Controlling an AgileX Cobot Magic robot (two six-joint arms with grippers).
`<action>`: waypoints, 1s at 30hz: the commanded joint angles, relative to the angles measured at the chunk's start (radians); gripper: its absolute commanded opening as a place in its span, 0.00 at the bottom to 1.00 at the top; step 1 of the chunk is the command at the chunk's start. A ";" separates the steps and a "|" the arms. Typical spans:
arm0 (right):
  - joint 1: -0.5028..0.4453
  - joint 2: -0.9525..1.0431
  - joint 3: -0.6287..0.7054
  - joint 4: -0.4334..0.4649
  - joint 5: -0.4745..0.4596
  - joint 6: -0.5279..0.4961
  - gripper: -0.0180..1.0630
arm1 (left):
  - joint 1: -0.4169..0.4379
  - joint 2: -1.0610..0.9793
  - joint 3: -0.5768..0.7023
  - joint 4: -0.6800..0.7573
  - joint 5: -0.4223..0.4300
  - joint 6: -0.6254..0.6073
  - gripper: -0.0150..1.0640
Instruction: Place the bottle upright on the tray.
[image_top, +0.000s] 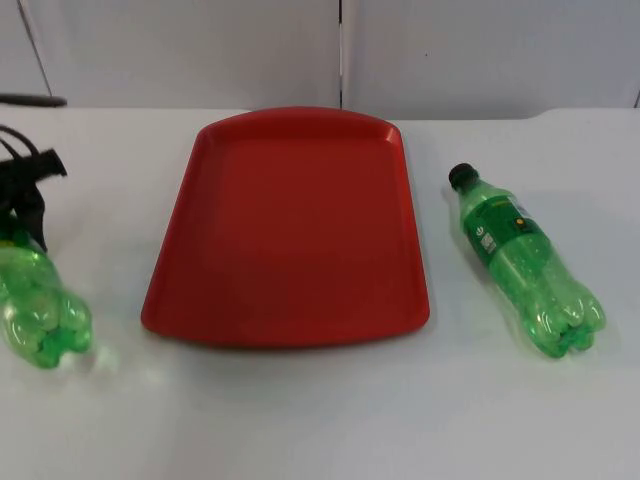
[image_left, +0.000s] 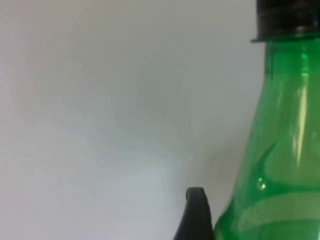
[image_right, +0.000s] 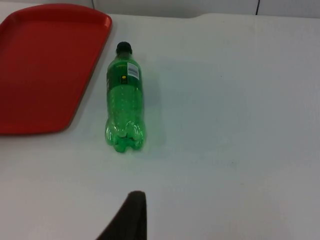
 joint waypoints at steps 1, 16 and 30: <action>-0.001 -0.003 0.002 0.002 -0.004 0.003 0.99 | -0.007 -0.077 -0.002 -0.038 0.009 0.036 0.01; -0.001 -0.003 0.002 0.002 -0.004 0.003 0.99 | -0.007 -0.336 -0.002 -0.478 -0.162 0.515 0.01; -0.001 -0.003 0.002 0.002 -0.004 0.003 0.99 | -0.192 -0.424 -0.002 -0.731 -0.522 0.959 0.01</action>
